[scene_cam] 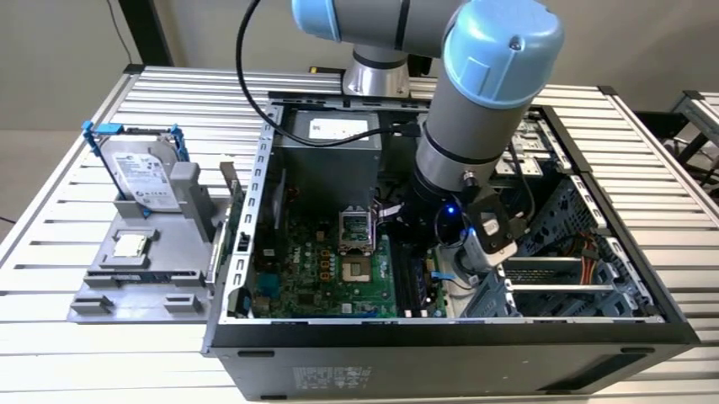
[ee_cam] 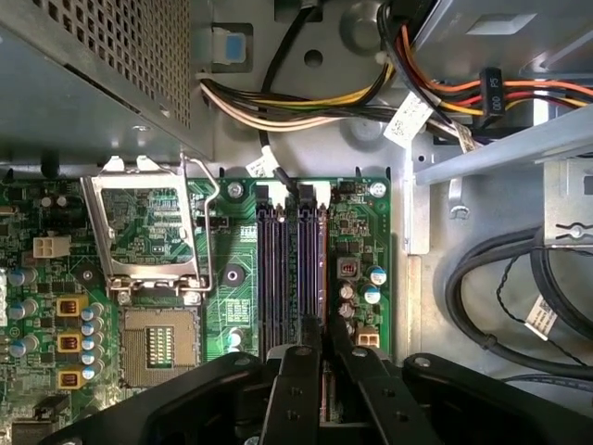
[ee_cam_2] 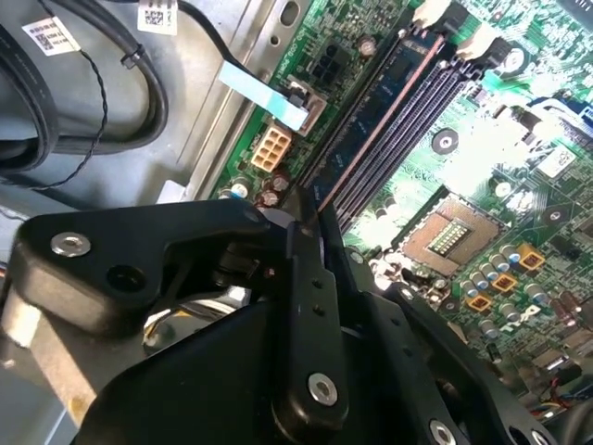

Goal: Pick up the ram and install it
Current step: 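Insert the ram into the slot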

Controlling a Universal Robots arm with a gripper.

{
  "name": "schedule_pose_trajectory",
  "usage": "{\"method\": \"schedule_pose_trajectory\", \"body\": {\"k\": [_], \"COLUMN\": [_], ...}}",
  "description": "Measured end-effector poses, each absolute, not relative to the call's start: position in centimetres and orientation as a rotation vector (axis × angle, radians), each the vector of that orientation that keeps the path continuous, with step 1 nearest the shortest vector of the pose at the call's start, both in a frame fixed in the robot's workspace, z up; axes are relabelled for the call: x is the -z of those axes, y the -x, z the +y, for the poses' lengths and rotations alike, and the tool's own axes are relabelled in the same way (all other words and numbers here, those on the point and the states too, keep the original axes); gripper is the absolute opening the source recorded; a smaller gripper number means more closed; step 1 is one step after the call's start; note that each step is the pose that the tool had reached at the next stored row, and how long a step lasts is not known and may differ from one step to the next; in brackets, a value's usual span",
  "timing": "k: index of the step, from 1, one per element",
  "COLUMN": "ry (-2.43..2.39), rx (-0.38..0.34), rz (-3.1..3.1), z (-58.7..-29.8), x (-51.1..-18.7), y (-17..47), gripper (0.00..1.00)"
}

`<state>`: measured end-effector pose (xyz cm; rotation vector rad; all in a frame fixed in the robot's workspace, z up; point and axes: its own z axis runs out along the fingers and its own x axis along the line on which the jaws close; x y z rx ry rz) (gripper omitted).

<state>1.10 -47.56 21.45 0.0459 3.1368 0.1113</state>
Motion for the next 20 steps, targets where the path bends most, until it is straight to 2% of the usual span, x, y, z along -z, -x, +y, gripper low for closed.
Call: {"method": "schedule_pose_trajectory", "body": {"k": [8,9,20], "ry": [-0.047,-0.047,-0.047], "rx": [-0.109,-0.110,-0.111], "rz": [3.139,3.139,3.139], "z": [-47.5,-47.5,-47.5], "x": [-21.4,-21.4,-25.6], "y": [-1.1,-1.1,-1.1], "gripper": [0.00,1.00,1.00]}}
